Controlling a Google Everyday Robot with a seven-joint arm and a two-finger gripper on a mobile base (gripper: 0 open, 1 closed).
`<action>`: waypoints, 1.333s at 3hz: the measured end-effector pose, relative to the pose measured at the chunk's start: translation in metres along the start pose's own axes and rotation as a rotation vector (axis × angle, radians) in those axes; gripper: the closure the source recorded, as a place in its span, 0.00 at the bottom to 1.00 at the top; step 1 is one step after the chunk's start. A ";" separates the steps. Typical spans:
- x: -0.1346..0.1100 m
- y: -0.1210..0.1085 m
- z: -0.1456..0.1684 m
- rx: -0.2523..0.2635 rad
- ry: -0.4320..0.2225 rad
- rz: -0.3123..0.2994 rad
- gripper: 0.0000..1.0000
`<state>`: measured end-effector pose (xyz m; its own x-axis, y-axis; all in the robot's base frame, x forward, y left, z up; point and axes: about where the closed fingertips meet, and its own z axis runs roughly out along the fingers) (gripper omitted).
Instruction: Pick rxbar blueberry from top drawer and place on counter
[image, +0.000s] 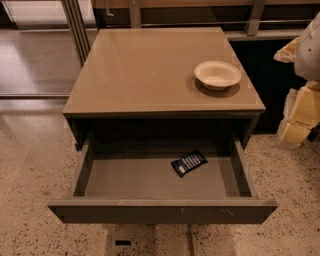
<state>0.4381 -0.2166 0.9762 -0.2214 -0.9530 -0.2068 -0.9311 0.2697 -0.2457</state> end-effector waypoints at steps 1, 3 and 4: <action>0.000 0.000 0.000 0.000 0.000 0.000 0.00; -0.001 0.013 0.037 0.060 -0.113 0.073 0.00; -0.010 0.010 0.087 0.064 -0.213 0.114 0.00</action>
Offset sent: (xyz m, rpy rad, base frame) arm -0.0015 0.0043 -0.0068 0.0699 -0.1559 -0.0021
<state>0.4562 -0.1924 0.8938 -0.2511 -0.8672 -0.4300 -0.8820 0.3880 -0.2675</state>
